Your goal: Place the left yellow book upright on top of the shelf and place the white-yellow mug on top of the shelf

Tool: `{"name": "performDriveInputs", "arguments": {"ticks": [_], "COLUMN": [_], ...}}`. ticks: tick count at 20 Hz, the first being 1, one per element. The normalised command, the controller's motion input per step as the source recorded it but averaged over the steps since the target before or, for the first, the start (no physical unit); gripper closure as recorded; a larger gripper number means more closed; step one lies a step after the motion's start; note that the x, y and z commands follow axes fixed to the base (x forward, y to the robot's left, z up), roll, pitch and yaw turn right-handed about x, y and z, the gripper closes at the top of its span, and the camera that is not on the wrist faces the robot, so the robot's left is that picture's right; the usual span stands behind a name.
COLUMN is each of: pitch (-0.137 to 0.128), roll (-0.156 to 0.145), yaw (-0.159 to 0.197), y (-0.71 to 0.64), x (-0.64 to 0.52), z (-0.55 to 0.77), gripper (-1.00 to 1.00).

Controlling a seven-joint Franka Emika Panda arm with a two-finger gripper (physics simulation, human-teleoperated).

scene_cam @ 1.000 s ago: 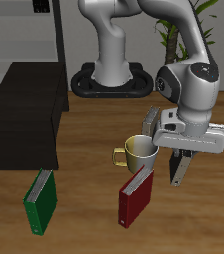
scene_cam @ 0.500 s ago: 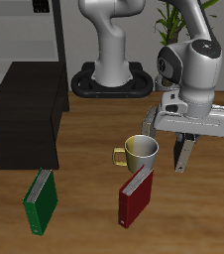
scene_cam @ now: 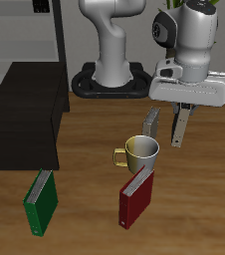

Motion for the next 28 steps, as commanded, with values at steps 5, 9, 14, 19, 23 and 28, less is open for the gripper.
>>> {"name": "performDriveInputs", "arguments": {"ticks": [5, 9, 14, 19, 23, 28], "pitch": [-0.019, -0.029, -0.057, -0.007, 0.019, -0.015], "roll": [0.000, -0.013, -0.004, -0.089, -0.026, 0.025], "yaw": [-0.070, -0.087, -0.018, -0.118, -0.121, -0.073], "y": [-0.45, -0.49, -0.47, -0.79, -0.54, -0.50], "x": [-0.31, -0.36, -0.39, -0.28, -0.14, -0.32], "z": [0.56, 0.53, 0.46, 0.35, 0.20, 0.29], "gripper": [1.00, 1.00, 1.00, 1.00, 1.00, 1.00]}}
